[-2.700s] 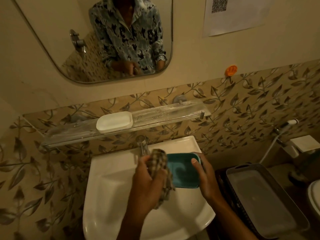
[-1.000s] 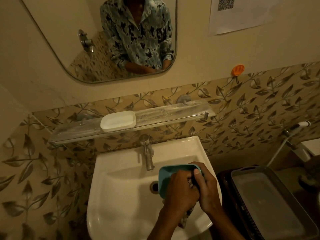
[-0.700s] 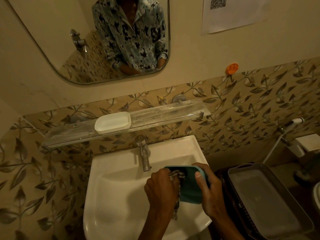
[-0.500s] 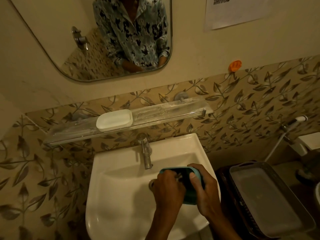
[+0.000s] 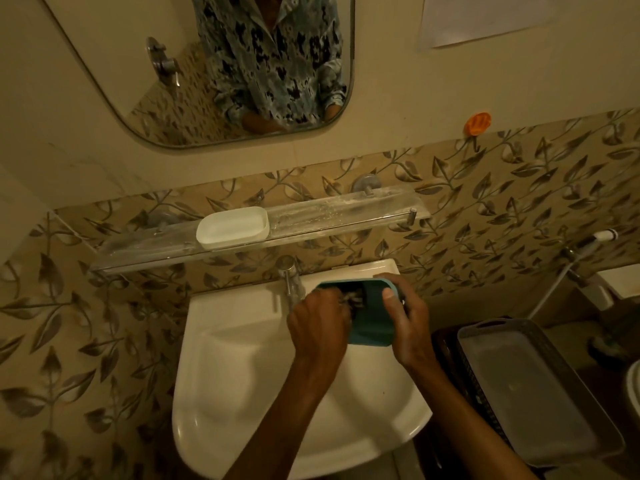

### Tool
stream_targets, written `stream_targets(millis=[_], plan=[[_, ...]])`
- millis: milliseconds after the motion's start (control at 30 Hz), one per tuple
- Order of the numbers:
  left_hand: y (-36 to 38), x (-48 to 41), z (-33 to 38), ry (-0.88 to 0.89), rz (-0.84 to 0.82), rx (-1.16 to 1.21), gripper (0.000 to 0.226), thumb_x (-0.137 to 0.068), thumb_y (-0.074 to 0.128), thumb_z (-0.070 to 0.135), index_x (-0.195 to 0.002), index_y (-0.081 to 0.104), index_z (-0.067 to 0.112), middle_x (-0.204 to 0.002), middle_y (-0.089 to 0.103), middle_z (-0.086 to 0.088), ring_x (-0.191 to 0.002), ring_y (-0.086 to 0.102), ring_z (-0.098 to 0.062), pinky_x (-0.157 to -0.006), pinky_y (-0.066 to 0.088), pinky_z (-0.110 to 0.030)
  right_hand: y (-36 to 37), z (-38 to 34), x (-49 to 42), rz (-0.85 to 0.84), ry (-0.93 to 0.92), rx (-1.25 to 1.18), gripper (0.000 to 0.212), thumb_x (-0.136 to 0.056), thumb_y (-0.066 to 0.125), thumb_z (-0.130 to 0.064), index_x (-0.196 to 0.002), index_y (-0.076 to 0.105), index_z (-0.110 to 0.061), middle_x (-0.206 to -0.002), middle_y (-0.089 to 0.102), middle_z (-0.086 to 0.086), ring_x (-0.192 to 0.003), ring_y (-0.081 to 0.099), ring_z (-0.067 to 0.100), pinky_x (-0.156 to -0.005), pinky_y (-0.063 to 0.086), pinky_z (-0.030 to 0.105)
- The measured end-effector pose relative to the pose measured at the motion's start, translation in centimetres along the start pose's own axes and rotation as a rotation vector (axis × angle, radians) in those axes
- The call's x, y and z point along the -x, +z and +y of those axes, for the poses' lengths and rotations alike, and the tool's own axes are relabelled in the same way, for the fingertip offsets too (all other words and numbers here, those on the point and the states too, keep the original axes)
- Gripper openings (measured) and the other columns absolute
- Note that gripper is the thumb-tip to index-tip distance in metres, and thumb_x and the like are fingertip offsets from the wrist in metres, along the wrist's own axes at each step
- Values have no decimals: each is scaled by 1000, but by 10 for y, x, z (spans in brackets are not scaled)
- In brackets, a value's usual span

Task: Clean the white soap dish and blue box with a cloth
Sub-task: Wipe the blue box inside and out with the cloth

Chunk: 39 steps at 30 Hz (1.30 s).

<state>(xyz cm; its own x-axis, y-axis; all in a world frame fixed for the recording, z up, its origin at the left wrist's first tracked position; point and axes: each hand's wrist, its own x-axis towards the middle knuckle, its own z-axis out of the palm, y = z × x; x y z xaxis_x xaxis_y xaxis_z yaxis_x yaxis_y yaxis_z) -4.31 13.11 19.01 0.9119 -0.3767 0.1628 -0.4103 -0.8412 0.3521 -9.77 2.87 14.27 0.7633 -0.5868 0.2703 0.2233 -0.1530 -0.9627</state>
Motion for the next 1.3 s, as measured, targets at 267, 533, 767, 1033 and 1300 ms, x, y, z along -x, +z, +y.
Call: stream_targets(millis=[267,533,767,1033,1300], plan=[[-8,-1,11,94,-183,146,13,-87,60,23,-98,67,18,-90,69,-2,-79,64,-16,-65,50,-25,18,0,-20,-21,-76,-78,42,-90,42,-38,-108,60,-5,-97,66,4,-92,64,20,-78,53,29],[-12,-4,14,281,-51,254,11,-84,64,19,-94,68,18,-87,70,-1,-78,65,-15,-68,54,-26,17,-12,-25,-25,-106,-104,49,-89,40,-38,-111,57,3,-96,65,6,-90,63,11,-75,50,17],[-35,-15,-2,93,184,-61,23,-75,77,24,-96,70,15,-90,71,-6,-81,67,-20,-61,50,-26,12,-23,-23,-21,-213,-37,40,-89,42,-39,-110,58,-10,-99,64,-3,-93,61,21,-73,51,24],[-30,-3,12,188,-293,161,17,-84,63,14,-100,66,18,-94,69,-2,-81,63,-16,-73,56,-32,19,-16,-23,-39,-186,-47,42,-89,42,-36,-109,59,-3,-95,65,7,-89,64,23,-73,53,32],[-20,-1,3,367,-248,136,38,-85,60,10,-117,59,30,-121,58,1,-118,46,-21,-98,31,-33,7,-20,-27,-99,-185,75,43,-91,41,-40,-111,58,-7,-99,64,9,-93,63,24,-77,54,33]])
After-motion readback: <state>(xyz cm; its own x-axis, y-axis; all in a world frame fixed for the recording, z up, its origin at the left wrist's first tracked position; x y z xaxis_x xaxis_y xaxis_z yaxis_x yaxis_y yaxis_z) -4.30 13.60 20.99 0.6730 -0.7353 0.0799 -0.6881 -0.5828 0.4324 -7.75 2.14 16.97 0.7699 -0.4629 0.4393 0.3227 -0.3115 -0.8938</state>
